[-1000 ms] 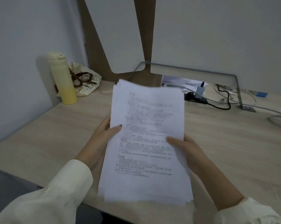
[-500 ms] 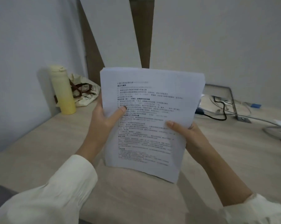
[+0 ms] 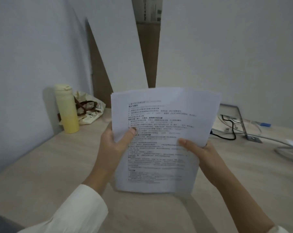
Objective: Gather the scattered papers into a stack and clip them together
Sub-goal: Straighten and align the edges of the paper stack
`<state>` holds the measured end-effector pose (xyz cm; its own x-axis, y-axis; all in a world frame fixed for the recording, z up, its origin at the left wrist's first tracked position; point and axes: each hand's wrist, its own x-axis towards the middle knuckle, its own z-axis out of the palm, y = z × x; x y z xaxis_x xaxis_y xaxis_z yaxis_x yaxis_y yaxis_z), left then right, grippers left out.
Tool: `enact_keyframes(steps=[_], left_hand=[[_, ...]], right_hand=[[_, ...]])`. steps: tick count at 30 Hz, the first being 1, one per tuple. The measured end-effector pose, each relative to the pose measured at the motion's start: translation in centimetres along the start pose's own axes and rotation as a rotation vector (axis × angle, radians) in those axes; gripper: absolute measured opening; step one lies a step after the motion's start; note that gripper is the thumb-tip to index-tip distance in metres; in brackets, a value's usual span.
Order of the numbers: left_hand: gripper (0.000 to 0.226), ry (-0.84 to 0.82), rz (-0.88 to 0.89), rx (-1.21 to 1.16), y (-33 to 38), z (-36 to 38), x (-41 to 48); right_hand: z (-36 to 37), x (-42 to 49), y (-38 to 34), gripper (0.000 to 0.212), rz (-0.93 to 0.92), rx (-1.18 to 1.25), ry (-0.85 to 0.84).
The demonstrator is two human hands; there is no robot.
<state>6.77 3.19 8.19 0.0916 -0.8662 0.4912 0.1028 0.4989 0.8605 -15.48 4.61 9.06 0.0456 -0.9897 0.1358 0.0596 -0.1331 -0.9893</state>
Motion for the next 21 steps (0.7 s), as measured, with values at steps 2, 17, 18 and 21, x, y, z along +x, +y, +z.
enact_keyframes(steps=[2,17,18,21], left_hand=[[0.039,-0.01,0.034,-0.015,0.8,0.1,0.6],[0.019,-0.048,-0.264,-0.016,-4.1,0.8,-1.5],[0.019,-0.074,-0.302,-0.018,-5.0,0.8,-2.1],[0.02,-0.115,-0.392,-0.03,-6.1,1.6,-3.0]], right_hand=[[-0.5,0.3,-0.9,0.036,-0.027,0.018,0.019],[-1.1,-0.8,2.7,0.024,-0.012,0.027,0.057],[-1.0,-1.1,3.7,0.021,0.036,-0.007,0.048],[-0.3,-1.5,5.6,0.017,0.12,-0.053,0.095]])
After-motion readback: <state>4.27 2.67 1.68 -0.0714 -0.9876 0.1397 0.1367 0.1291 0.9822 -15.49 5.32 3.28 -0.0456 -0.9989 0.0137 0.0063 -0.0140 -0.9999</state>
